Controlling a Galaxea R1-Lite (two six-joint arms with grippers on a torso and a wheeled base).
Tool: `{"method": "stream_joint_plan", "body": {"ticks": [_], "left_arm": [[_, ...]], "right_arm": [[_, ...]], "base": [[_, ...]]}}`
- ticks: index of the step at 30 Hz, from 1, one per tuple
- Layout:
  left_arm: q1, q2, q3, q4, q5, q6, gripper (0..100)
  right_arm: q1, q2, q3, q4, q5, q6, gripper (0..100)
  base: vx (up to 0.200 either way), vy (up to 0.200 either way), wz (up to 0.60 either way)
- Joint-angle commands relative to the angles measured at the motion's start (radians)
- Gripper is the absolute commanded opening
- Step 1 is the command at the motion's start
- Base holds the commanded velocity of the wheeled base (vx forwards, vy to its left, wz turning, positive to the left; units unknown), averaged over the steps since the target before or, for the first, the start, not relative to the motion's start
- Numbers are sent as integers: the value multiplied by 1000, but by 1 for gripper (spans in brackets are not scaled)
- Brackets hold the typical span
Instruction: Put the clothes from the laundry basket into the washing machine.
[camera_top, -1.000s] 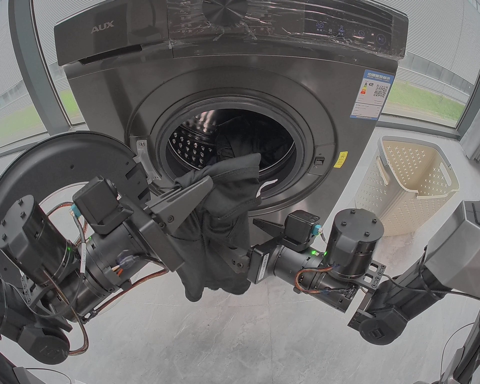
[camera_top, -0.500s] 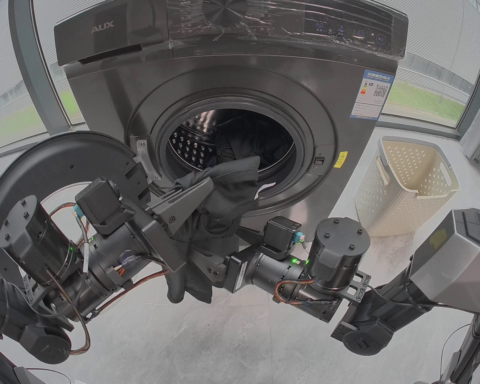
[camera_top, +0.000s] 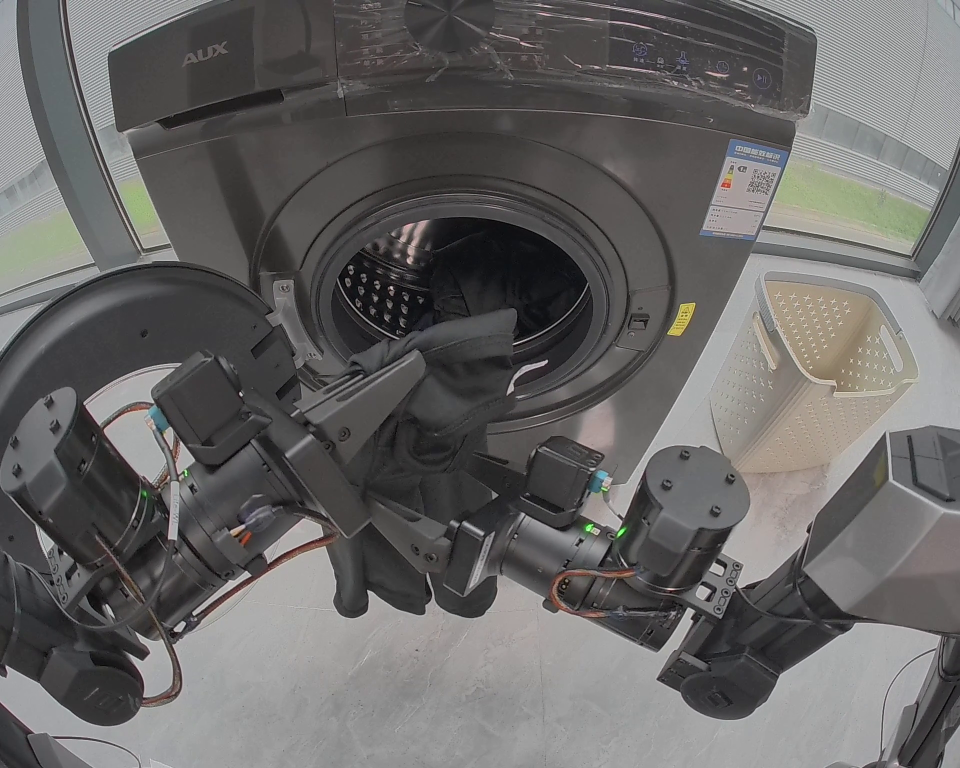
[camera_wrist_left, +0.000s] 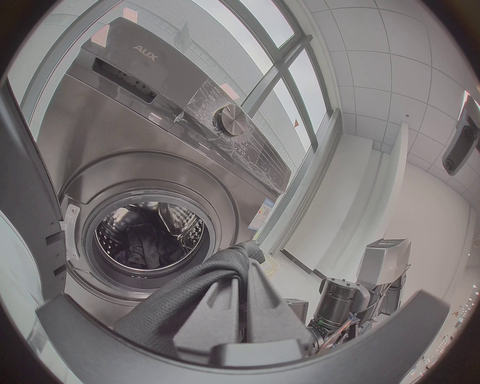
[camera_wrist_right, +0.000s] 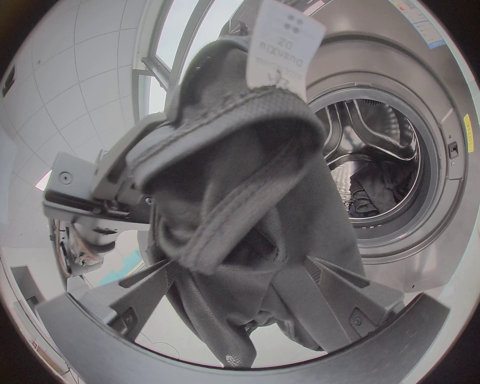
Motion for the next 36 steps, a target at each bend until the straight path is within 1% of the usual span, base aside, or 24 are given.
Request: {"method": "stream_joint_plan", "body": {"ticks": [1,3,8,13,17,18,26,31,33,36], "left_arm": [[0,13,-8,0,2,0,0],[0,13,-8,0,2,0,0],[0,13,-8,0,4,0,0],[-1,13,-9,0,2,0,0],[-1,13,-14,0,2,0,0],[-1,13,-14,0,2,0,0],[0,13,-11,0,1,-2,0],[3,15,-14,0,1,-2,0],[3,15,-14,0,2,-2,0],[3,16,-14,0,2,-2,0]], "right_arm": [[-6,-18,51,-32,28,0,100],[-12,-15,49,-49,36,-1,100],[-18,-10,26,-70,37,-1,100],[-21,2,-7,-68,31,-3,100],[-46,41,-35,-78,26,-11,100],[-46,47,-40,-81,26,-12,0],[-46,50,-41,-91,25,-14,0],[-46,24,-6,-98,22,-17,0],[-51,-38,65,-85,6,-30,0],[-81,-96,137,-81,6,-55,0]], "base": [[0,0,0],[0,0,0],[0,0,0],[0,0,0],[0,0,0],[0,0,0],[0,0,0],[0,0,0],[0,0,0],[0,0,0]]}}
